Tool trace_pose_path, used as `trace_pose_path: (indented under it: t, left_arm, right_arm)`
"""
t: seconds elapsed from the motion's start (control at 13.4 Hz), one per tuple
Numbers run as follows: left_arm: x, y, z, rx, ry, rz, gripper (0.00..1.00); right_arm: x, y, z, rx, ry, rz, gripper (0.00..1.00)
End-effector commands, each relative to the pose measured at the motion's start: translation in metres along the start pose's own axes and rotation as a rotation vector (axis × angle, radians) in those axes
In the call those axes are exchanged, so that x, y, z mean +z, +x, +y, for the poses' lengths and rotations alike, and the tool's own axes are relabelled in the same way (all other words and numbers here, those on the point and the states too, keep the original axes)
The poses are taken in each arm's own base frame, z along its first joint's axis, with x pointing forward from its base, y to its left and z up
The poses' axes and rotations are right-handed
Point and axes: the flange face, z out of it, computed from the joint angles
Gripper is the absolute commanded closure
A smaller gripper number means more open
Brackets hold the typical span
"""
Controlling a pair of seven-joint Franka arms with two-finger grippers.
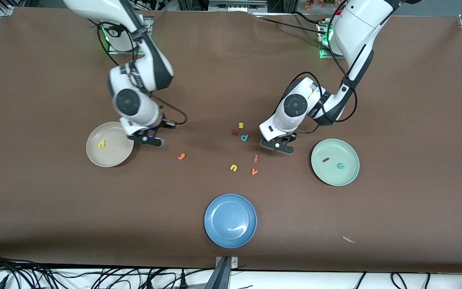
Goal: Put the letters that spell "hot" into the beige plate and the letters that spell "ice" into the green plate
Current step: 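Drop the blue ring on the white plate while the left gripper grasps the e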
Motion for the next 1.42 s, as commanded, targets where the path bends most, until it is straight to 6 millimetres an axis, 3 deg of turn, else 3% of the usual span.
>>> trace_pose_path:
  t: [0.0, 0.15, 0.37, 0.6, 0.67, 0.75, 0.89, 0.97, 1.12, 1.34]
  left_arm:
    - [-0.002, 0.002, 0.004, -0.013, -0.017, 0.022, 0.44]
    - [-0.005, 0.006, 0.006, -0.004, -0.016, 0.033, 0.45]
    - [0.001, 0.006, 0.000, -0.002, -0.006, 0.028, 0.48]
    - [0.008, 0.004, 0.010, 0.012, -0.002, 0.021, 0.48]
    - [0.006, 0.006, 0.005, 0.009, 0.004, 0.027, 0.52]
    - [0.006, 0.007, 0.002, 0.004, 0.006, 0.027, 0.58]
    - [0.006, 0.007, 0.003, 0.004, 0.006, 0.027, 0.69]
    - [0.006, 0.007, 0.003, 0.005, 0.006, 0.028, 0.75]
    - [0.003, 0.008, 0.003, 0.007, 0.006, 0.033, 0.76]
    - [-0.025, 0.015, -0.006, -0.003, 0.012, 0.064, 0.76]
  right_arm:
    - [-0.002, 0.036, 0.072, -0.088, -0.028, -0.011, 0.69]
    - [0.014, 0.057, 0.117, -0.142, -0.053, -0.025, 0.69]
    - [0.036, 0.065, 0.146, -0.165, -0.066, -0.057, 0.68]
    - [0.048, 0.074, 0.167, -0.191, -0.064, -0.061, 0.66]
    - [0.050, 0.074, 0.167, -0.191, -0.066, -0.063, 0.59]
    - [0.050, 0.074, 0.167, -0.191, -0.066, -0.063, 0.47]
    - [0.043, 0.074, 0.163, -0.188, -0.059, -0.061, 0.15]
    - [0.036, 0.072, 0.157, -0.186, -0.050, -0.050, 0.08]
    - [0.017, 0.072, 0.143, -0.189, -0.020, -0.017, 0.02]
    - [-0.006, 0.071, 0.091, -0.151, 0.020, 0.031, 0.01]
